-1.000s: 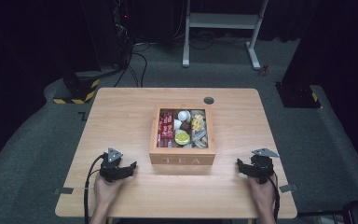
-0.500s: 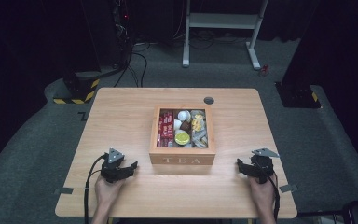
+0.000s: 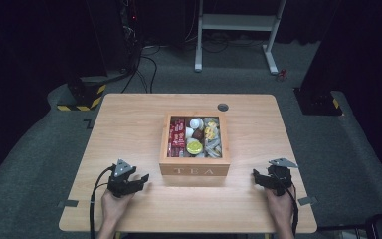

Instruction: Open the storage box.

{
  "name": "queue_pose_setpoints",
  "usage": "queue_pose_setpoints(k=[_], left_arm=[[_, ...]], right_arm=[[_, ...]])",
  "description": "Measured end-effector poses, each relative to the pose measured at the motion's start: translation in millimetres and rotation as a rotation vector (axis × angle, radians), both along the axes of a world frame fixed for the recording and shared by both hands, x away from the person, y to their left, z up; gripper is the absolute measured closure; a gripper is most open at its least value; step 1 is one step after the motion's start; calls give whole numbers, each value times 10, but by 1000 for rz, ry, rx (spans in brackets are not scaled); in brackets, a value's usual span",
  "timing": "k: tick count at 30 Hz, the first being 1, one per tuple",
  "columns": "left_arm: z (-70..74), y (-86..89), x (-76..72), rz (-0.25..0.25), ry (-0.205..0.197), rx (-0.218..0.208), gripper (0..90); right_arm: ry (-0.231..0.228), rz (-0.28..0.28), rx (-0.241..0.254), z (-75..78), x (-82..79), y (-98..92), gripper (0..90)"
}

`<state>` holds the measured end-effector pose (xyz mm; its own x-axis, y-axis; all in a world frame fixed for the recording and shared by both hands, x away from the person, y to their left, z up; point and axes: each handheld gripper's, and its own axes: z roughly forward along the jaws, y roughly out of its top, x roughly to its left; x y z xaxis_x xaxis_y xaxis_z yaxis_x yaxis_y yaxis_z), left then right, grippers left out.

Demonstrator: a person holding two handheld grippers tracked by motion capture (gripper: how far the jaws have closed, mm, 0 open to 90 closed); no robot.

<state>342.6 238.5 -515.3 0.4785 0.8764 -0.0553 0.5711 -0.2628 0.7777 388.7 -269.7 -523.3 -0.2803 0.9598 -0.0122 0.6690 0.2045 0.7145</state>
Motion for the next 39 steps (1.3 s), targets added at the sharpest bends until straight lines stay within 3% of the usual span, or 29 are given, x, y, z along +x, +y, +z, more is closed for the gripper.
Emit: queue_pose_setpoints(k=[9, 17, 28, 31, 39], left_arm=[[41, -115, -61, -66, -5, 18, 427], [96, -160, -110, -104, -6, -8, 499], [136, -275, -163, -153, -7, -52, 504], [120, -346, -167, -171, 6, -62, 508], [137, -574, -128, -236, 11, -40, 570]], right_arm=[[0, 0, 0, 0, 0, 0, 203], [0, 0, 0, 0, 0, 0, 203], [-1, 0, -1, -1, 0, -1, 203], [0, 0, 0, 0, 0, 0, 203], [0, 0, 0, 0, 0, 0, 203]])
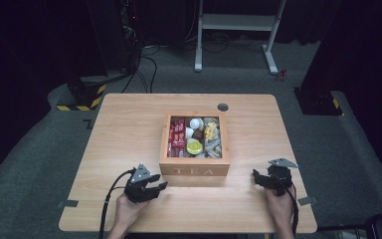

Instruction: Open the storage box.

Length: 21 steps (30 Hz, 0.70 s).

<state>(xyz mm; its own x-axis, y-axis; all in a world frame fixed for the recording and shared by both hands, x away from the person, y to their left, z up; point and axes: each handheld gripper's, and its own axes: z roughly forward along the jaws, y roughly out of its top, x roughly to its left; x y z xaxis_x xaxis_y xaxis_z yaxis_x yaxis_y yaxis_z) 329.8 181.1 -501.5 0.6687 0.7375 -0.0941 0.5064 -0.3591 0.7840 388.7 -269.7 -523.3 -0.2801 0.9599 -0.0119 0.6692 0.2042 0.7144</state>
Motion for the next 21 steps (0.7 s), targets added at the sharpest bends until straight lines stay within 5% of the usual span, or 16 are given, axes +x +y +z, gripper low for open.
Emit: queue_pose_setpoints(k=[3, 16, 21], left_arm=[[4, -48, 29, -14, -14, 27, 595], [-6, -190, 161, -10, -15, -20, 706], [37, -260, 209, -13, -31, -5, 745]], right_arm=[[0, 0, 0, 0, 0, 0, 203], [1, -1, 0, 0, -1, 1, 203], [0, 0, 0, 0, 0, 0, 203]])
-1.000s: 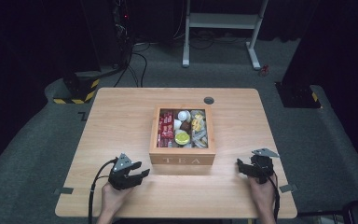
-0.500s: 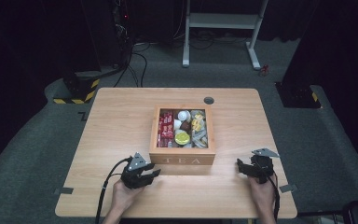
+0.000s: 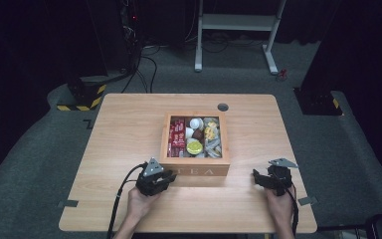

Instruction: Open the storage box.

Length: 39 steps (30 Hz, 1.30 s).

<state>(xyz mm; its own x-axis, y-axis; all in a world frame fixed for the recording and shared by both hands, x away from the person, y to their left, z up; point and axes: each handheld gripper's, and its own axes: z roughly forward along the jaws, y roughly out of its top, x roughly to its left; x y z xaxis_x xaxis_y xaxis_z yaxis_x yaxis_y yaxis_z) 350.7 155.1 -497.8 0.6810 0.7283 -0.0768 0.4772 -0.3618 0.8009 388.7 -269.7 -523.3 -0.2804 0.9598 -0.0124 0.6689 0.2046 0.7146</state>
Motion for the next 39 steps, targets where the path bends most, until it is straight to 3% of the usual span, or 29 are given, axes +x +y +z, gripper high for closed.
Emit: queue_pose_setpoints(k=[5, 13, 22, 39], left_arm=[[45, -62, 38, 8, -5, -16, 781], [93, -117, 49, 6, -33, 0, 831], [146, -128, 60, 11, -30, -37, 898], [168, -145, 63, 24, -34, -37, 900]], right_arm=[[0, 0, 0, 0, 0, 0, 203], [0, 0, 0, 0, 0, 0, 203], [0, 0, 0, 0, 0, 0, 203], [0, 0, 0, 0, 0, 0, 203]])
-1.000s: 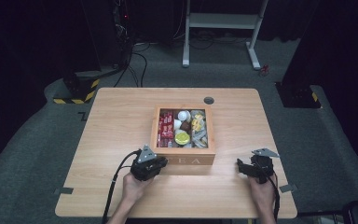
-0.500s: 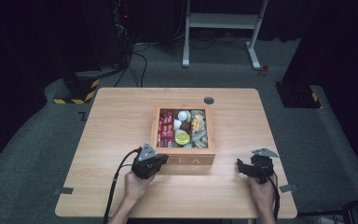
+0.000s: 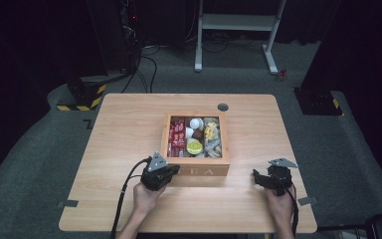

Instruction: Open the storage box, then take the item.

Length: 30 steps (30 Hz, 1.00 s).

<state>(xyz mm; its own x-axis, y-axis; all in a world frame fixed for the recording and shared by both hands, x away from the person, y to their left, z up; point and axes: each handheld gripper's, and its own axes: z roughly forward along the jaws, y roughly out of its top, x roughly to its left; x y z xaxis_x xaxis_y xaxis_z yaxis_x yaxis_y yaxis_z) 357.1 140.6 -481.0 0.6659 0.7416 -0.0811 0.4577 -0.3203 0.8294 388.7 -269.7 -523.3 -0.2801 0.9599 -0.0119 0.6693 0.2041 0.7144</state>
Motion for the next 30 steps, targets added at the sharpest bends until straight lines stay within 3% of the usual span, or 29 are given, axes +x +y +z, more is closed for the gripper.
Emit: queue_pose_setpoints(k=[10, 17, 30], left_arm=[[74, -25, 20, 3, 2, 7, 900], [113, -11, 38, 2, 7, -21, 900], [213, -22, 67, 2, 4, -7, 900]], right_arm=[[-1, 2, -2, -1, 3, -1, 203], [-2, 2, -2, -1, 3, -1, 203], [-1, 2, -2, -1, 3, -1, 204]])
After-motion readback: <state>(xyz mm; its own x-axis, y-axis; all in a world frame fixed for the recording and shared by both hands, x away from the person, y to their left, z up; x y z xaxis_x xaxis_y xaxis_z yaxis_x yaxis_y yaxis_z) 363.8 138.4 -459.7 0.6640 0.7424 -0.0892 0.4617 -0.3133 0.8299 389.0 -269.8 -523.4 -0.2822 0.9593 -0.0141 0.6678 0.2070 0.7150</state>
